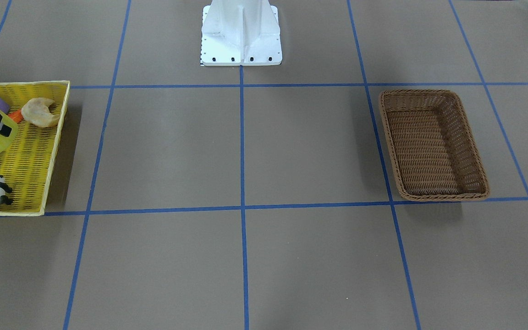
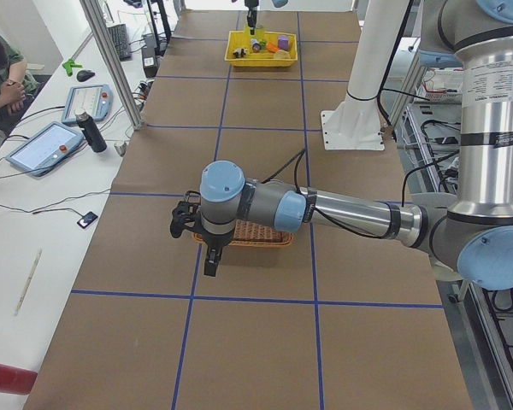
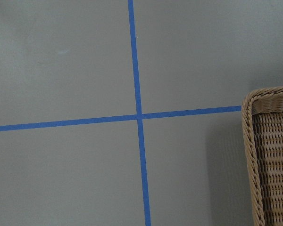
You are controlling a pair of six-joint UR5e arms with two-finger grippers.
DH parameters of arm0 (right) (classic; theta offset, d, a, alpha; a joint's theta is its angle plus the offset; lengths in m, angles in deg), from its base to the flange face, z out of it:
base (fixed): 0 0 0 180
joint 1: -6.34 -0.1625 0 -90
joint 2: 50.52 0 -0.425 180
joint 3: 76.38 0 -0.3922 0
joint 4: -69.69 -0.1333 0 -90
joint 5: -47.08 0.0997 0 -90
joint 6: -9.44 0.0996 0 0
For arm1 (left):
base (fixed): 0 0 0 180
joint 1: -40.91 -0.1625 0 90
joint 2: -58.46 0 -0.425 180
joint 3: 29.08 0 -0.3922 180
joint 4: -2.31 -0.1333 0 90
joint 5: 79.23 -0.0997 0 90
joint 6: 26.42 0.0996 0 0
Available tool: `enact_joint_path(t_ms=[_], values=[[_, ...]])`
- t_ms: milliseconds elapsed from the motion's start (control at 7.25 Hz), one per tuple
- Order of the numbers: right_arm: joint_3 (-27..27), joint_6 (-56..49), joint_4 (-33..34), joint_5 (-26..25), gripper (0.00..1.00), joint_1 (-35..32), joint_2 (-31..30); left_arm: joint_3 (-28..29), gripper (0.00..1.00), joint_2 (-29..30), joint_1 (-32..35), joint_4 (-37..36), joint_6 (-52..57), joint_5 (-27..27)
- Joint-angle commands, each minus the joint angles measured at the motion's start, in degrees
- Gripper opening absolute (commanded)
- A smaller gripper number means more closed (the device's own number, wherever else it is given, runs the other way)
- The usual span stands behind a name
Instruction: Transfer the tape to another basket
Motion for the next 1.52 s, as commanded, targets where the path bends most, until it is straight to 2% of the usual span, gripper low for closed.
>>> enact_joint_path(t_ms=[0, 138, 276, 552, 828, 966, 1103, 1241, 1379], values=[[-0.6, 3.9, -0.4, 9.1, 0.0, -2.9, 7.1, -0.3, 0.99, 3.0, 0.0, 0.0, -0.5, 0.1], [-0.3, 5.5, -1.9, 12.6, 0.0, -3.0, 11.3, -0.3, 0.99, 5.4, -0.2, 0.0, -6.4, 4.4], [-0.3, 7.8, -2.8, 14.5, 0.0, -3.0, 15.4, 0.1, 0.98, 8.9, -0.4, 0.0, -13.5, 13.7], [-0.2, 11.5, -6.3, 17.5, 0.0, -3.0, 21.5, -0.1, 0.98, 12.4, -1.8, 0.1, -22.7, 21.8], [-1.6, 15.7, -13.6, 17.9, 0.0, -3.0, 23.0, 0.0, 0.98, 13.5, -4.4, 3.5, -23.0, 22.0], [-1.5, 17.5, -18.6, 16.0, 0.0, -2.8, 22.8, 0.8, 0.98, 13.5, -5.7, 10.2, -23.3, 21.8], [-1.1, 17.5, -21.4, 12.7, 0.0, -1.5, 22.5, 3.7, 0.98, 14.2, -6.3, 16.8, -23.4, 21.5], [-0.7, 17.5, -23.9, 7.0, 0.0, 1.0, 21.3, 8.0, 0.98, 15.8, -6.4, 22.7, -23.4, 20.5], [1.3, 17.6, -30.1, 1.1, 0.0, 3.9, 20.5, 11.0, 0.98, 17.0, -6.5, 26.1, -23.6, 16.7]])
